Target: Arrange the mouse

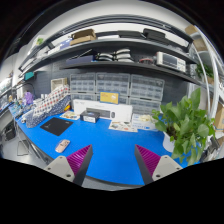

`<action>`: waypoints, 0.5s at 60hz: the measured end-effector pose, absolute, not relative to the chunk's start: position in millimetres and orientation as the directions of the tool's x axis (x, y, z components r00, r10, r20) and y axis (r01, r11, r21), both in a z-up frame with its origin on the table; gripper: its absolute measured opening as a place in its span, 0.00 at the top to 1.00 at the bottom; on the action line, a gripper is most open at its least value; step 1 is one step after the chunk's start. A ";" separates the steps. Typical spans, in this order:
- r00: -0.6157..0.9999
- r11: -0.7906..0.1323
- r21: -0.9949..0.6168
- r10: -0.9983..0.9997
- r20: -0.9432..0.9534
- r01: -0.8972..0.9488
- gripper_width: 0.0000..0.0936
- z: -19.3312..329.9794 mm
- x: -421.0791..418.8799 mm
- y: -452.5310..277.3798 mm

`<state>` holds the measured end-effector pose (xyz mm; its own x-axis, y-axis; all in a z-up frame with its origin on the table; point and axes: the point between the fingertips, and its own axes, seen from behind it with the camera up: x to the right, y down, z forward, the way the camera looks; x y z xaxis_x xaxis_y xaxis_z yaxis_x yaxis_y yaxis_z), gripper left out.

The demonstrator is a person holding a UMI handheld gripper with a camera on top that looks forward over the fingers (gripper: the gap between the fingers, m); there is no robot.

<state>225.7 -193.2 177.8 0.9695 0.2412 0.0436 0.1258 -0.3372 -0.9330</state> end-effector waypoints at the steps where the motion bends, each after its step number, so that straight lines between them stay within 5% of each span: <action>1: 0.971 -0.339 -0.933 0.236 0.042 0.123 0.09 176.0 226.9 -194.3; 30: 0.986 -0.570 -0.815 0.164 0.013 0.105 0.12 46.0 54.7 -234.2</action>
